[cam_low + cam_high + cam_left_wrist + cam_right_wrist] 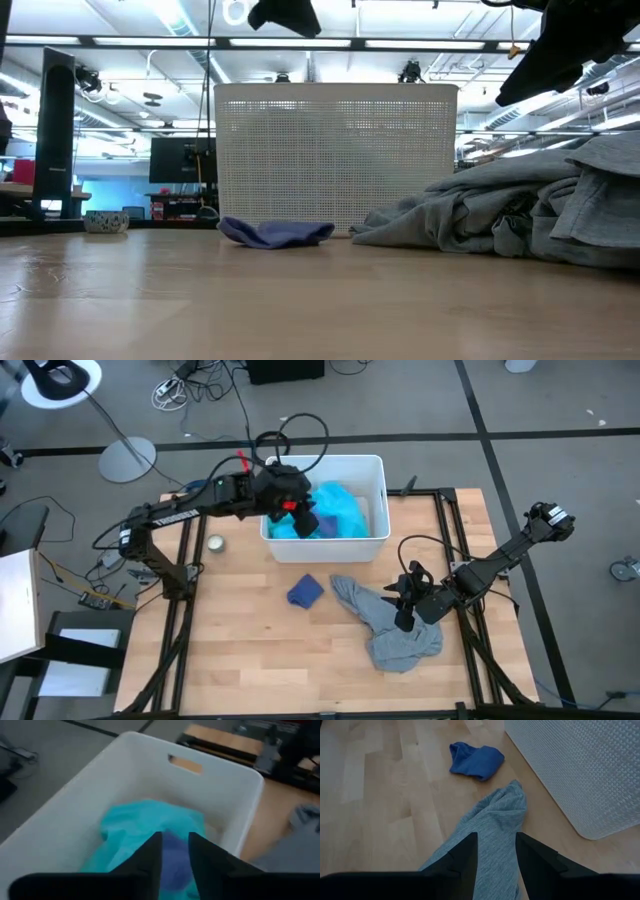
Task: Sort clothes
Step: Put the blue sock into the laundry bin, then put the gray shirt into the laundry bin
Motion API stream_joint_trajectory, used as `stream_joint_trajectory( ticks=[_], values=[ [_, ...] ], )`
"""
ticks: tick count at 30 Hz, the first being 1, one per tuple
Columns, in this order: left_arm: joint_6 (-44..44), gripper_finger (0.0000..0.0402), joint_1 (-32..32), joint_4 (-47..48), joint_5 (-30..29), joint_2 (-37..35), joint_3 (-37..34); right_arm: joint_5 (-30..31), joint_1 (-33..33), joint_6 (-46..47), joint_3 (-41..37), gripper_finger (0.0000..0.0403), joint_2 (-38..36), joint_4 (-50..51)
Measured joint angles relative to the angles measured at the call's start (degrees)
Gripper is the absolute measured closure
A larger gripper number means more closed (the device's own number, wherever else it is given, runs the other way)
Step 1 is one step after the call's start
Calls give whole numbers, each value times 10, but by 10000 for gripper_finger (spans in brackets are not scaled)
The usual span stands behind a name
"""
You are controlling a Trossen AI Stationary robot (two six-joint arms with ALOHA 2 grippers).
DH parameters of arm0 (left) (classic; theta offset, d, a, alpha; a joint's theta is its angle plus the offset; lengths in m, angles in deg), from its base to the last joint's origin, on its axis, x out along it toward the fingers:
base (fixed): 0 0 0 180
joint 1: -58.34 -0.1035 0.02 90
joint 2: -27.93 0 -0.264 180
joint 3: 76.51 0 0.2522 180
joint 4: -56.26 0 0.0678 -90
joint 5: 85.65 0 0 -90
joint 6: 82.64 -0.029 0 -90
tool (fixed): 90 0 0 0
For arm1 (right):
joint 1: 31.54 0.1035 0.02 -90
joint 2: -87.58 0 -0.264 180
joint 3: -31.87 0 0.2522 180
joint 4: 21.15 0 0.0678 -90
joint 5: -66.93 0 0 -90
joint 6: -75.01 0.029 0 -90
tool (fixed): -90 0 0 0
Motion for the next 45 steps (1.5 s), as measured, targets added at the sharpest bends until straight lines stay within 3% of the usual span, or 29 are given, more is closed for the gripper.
stream_joint_trajectory(
  ticks=[6,9,12,18,27,31,36,42,45],
  values=[
    [10,268,18,35,1,-7,0,0,0,0,0,269,0,0],
    [21,266,58,58,-2,-14,0,-2,0,0,0,269,0,0],
    [43,266,111,88,-41,-19,-10,-2,0,-1,0,269,0,2],
    [118,266,222,66,-153,-43,-93,-2,0,-6,0,269,0,1],
    [223,266,313,1,-206,-42,-251,-44,1,44,0,266,6,-2],
    [244,271,317,-74,-205,-43,-329,-47,3,55,-16,255,46,-39],
    [242,276,318,-180,-176,-42,-403,-113,7,50,-52,227,125,-116],
    [224,277,313,-278,-173,-43,-473,-77,3,55,-80,199,231,-183],
    [225,277,309,-313,-162,-42,-500,-75,-12,43,-82,219,283,-262]
  ],
)
